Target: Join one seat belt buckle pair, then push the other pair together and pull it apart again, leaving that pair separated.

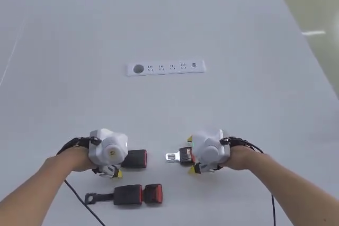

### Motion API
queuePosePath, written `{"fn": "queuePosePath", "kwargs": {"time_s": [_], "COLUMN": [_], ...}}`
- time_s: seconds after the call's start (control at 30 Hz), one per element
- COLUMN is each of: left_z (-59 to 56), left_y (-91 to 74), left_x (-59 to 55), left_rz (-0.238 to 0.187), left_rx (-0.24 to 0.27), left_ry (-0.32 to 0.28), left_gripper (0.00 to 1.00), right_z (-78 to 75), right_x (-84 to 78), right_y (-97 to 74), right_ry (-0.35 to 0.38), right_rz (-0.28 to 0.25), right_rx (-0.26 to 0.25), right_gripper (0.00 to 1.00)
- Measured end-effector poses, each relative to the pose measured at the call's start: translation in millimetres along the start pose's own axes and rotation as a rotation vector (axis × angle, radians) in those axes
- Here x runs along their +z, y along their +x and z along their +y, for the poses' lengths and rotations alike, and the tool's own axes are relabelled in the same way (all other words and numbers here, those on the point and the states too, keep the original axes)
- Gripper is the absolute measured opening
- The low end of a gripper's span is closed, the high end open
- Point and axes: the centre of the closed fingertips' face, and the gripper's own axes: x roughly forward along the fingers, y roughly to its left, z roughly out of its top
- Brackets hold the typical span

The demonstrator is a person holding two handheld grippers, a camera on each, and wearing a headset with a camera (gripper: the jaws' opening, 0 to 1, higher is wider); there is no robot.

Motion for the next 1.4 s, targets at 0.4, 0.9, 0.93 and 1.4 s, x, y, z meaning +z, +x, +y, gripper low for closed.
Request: {"fn": "queuePosePath", "kwargs": {"time_s": [0.4, 0.9, 0.93, 1.4], "left_z": [-14.1, -55.3, -58.6, -85.7], "left_y": [-25.7, -52.1, -52.2, -52.0], "left_x": [-20.5, -47.0, -49.1, -41.2], "left_rz": [-0.124, -0.355, -0.357, -0.526], "left_rx": [0.052, 0.144, 0.145, 0.250], "left_ry": [-0.145, -0.356, -0.366, -0.484], "left_gripper": [0.59, 0.73, 0.75, 0.91], "right_z": [6.7, 31.2, 32.2, 63.1], "right_x": [-6.5, -11.5, -10.4, -3.2], "right_y": [-19.2, -38.4, -39.4, -50.1], "right_ry": [0.077, 0.232, 0.244, 0.366], "right_rz": [-0.058, -0.163, -0.177, -0.331], "right_rx": [-0.043, -0.126, -0.134, -0.196], "right_gripper": [0.65, 0.79, 0.81, 0.99]}}
